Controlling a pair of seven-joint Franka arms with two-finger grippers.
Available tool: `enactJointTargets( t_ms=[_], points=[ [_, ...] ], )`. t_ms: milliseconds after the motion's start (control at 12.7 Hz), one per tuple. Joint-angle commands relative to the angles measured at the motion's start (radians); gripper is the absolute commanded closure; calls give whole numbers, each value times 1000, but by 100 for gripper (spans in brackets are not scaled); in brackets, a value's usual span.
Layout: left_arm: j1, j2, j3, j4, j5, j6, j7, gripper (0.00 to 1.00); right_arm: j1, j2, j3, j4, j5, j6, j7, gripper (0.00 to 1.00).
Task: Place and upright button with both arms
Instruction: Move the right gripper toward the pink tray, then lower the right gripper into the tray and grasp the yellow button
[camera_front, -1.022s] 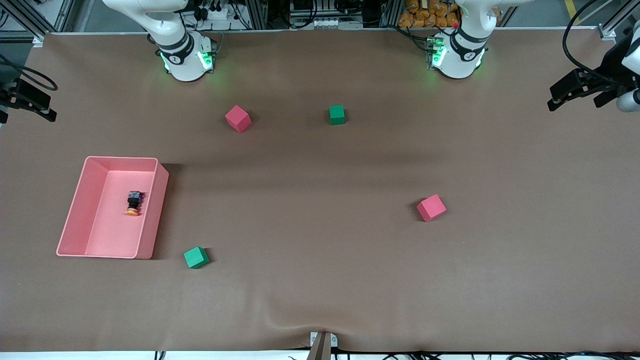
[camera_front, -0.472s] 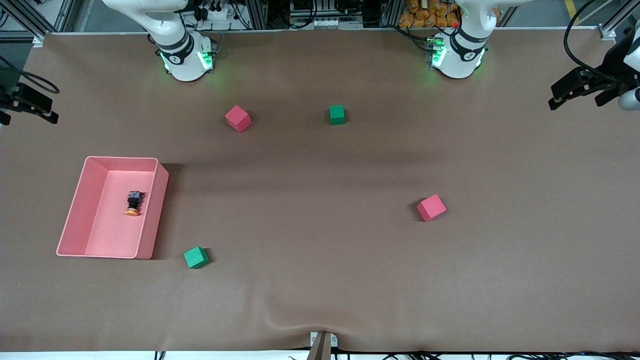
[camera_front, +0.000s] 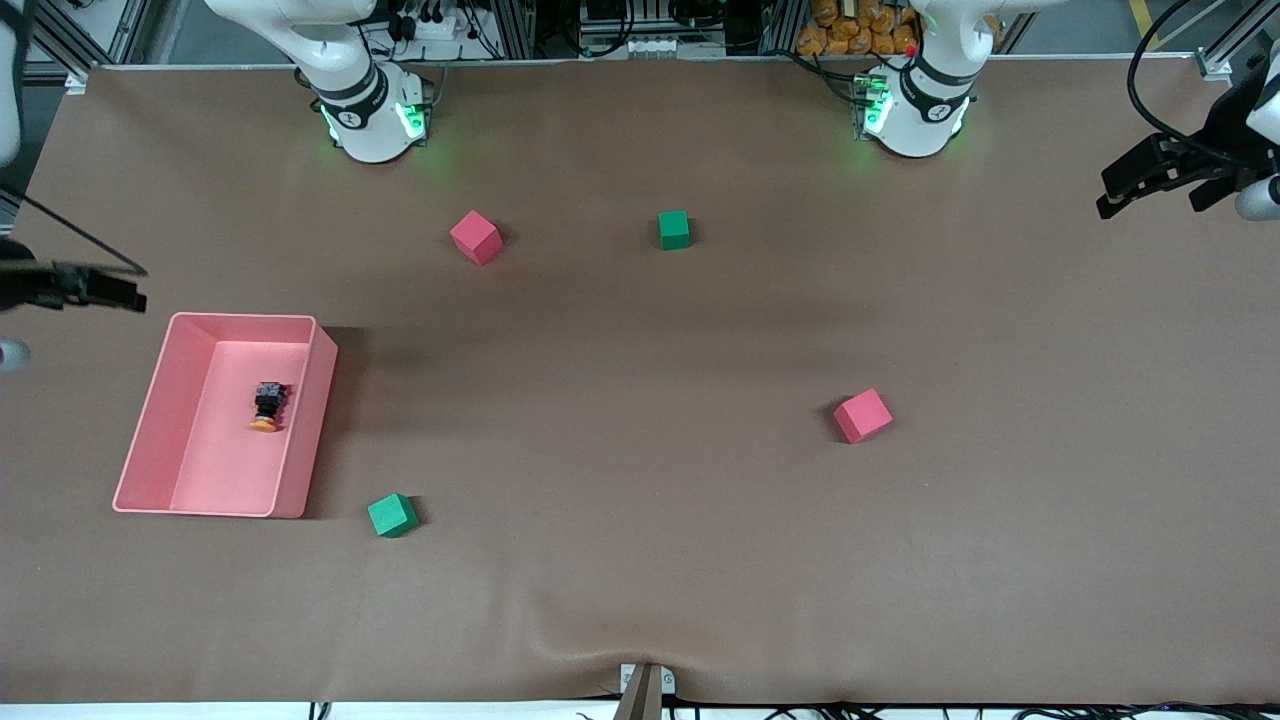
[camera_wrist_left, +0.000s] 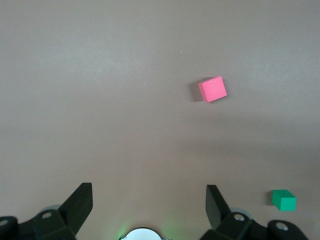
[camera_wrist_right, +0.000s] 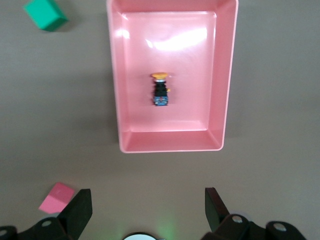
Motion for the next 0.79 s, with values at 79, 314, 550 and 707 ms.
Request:
enactJointTargets(
  t_ms=[79,314,550,707],
  points=[
    [8,-2,-7,9,18,0,9,0,-24,64,-29,-127,5,211,-76,0],
    [6,4,-7,8,18,3,7,0,-34,75,-49,-309,158,458,-151,0],
    [6,7,-7,8,19,8,9,0,-33,110,-50,-429,168,680,-198,0],
    [6,9,-7,8,19,8,7,0,-28,159,-50,-451,168,760,-199,0]
  ],
)
